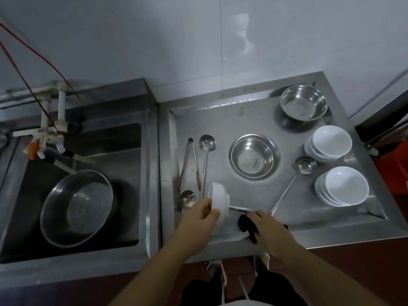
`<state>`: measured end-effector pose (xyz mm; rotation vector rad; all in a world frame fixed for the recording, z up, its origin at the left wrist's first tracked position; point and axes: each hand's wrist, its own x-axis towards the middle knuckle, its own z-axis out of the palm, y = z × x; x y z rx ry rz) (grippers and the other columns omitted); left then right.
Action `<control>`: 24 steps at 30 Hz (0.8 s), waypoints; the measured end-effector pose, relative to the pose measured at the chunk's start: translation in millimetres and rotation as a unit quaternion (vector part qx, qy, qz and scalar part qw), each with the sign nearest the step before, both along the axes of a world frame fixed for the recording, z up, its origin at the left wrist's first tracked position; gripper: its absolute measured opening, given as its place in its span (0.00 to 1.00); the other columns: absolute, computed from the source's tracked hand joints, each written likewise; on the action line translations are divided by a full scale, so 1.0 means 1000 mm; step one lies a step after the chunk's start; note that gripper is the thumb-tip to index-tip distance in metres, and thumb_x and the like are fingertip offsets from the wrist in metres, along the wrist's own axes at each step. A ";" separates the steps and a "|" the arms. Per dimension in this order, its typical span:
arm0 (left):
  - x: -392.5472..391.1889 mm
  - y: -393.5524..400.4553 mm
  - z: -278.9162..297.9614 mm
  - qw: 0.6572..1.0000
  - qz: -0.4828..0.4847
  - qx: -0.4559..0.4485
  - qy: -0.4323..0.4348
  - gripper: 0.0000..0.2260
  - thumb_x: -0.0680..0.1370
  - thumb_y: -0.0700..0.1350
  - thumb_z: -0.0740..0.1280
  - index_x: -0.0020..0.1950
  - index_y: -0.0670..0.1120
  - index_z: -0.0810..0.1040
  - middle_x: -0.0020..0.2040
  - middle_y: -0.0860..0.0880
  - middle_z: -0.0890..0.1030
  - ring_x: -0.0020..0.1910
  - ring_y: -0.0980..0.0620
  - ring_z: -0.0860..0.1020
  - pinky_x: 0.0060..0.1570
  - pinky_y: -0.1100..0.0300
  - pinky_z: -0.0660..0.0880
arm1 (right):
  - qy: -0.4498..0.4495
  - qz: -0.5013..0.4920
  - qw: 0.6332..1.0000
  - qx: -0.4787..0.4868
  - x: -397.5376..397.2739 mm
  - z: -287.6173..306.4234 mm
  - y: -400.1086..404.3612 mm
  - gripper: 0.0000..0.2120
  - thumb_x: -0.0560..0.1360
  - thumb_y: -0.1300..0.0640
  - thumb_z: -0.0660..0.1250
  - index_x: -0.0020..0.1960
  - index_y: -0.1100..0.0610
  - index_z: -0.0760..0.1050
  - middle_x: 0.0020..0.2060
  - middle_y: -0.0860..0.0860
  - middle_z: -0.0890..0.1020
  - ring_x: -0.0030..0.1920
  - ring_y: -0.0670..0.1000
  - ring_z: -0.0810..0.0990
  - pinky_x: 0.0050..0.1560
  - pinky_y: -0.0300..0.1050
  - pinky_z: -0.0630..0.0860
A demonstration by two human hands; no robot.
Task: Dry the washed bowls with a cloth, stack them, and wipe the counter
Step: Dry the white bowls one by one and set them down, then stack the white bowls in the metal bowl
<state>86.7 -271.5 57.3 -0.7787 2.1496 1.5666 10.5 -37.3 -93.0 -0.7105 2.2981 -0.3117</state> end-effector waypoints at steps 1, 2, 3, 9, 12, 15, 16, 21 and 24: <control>0.002 0.001 -0.004 1.000 -0.005 -0.005 -0.006 0.06 0.85 0.49 0.65 0.58 0.52 0.81 0.53 0.45 0.85 0.54 0.41 0.83 0.60 0.39 0.80 | -0.015 0.010 1.000 0.009 0.002 -0.002 0.000 0.28 0.80 0.56 0.67 0.79 0.48 0.67 0.73 0.50 0.72 0.67 0.56 0.76 0.64 0.50 0.74; 0.003 0.002 -0.006 1.000 -0.011 -0.010 -0.011 0.06 0.85 0.50 0.65 0.59 0.53 0.80 0.53 0.48 0.85 0.54 0.44 0.83 0.59 0.40 0.81 | -0.031 0.030 0.999 0.024 0.004 -0.003 0.000 0.30 0.79 0.55 0.69 0.79 0.48 0.66 0.74 0.50 0.72 0.68 0.57 0.75 0.67 0.50 0.74; 0.004 0.003 -0.007 1.000 -0.016 -0.014 -0.014 0.06 0.85 0.50 0.64 0.59 0.53 0.80 0.53 0.48 0.85 0.54 0.44 0.84 0.59 0.41 0.82 | -0.043 0.055 0.997 0.044 0.005 -0.002 -0.001 0.31 0.78 0.54 0.69 0.80 0.47 0.65 0.75 0.49 0.71 0.69 0.57 0.74 0.68 0.50 0.73; 0.005 0.003 -0.004 0.996 -0.065 -0.057 0.003 0.06 0.85 0.52 0.62 0.58 0.57 0.78 0.50 0.53 0.84 0.51 0.50 0.83 0.54 0.47 0.83 | -0.047 -0.137 0.988 -0.061 -0.005 0.028 -0.024 0.17 0.81 0.55 0.64 0.69 0.49 0.79 0.65 0.51 0.81 0.64 0.55 0.80 0.64 0.45 0.74; 0.004 0.000 0.002 0.987 -0.114 -0.104 0.034 0.07 0.86 0.51 0.61 0.53 0.52 0.77 0.44 0.49 0.82 0.40 0.49 0.80 0.44 0.46 0.80 | -0.180 -0.352 0.896 -0.205 -0.015 0.074 -0.049 0.11 0.82 0.45 0.65 0.62 0.45 0.80 0.57 0.49 0.85 0.54 0.53 0.85 0.60 0.55 0.82; 0.003 -0.002 0.008 0.963 -0.197 -0.171 0.066 0.09 0.86 0.50 0.60 0.47 0.51 0.70 0.37 0.50 0.76 0.32 0.55 0.72 0.35 0.53 0.71 | -0.288 -0.436 0.797 -0.303 -0.019 0.118 -0.068 0.20 0.72 0.34 0.70 0.58 0.43 0.82 0.54 0.52 0.86 0.46 0.55 0.89 0.49 0.54 0.87; 0.002 -0.003 0.011 0.948 -0.235 -0.201 0.079 0.08 0.86 0.49 0.59 0.47 0.52 0.68 0.37 0.52 0.75 0.32 0.56 0.71 0.33 0.55 0.69 | -0.305 -0.443 0.780 -0.320 -0.019 0.130 -0.071 0.22 0.71 0.33 0.71 0.58 0.44 0.83 0.55 0.53 0.86 0.46 0.56 0.90 0.46 0.53 0.87; -0.002 -0.010 0.022 0.866 -0.361 -0.307 0.162 0.05 0.86 0.51 0.56 0.51 0.56 0.64 0.42 0.53 0.77 0.38 0.51 0.76 0.37 0.55 0.70 | -0.336 -0.470 0.724 -0.377 -0.010 0.152 -0.066 0.21 0.72 0.46 0.79 0.61 0.55 0.84 0.56 0.59 0.87 0.51 0.64 0.89 0.51 0.57 0.86; -0.004 -0.009 0.023 0.826 -0.387 -0.350 0.212 0.04 0.84 0.53 0.56 0.52 0.56 0.68 0.46 0.53 0.81 0.44 0.50 0.77 0.55 0.52 0.75 | -0.337 -0.488 0.697 -0.404 -0.002 0.154 -0.057 0.16 0.77 0.53 0.76 0.63 0.57 0.83 0.54 0.60 0.88 0.52 0.65 0.88 0.48 0.54 0.86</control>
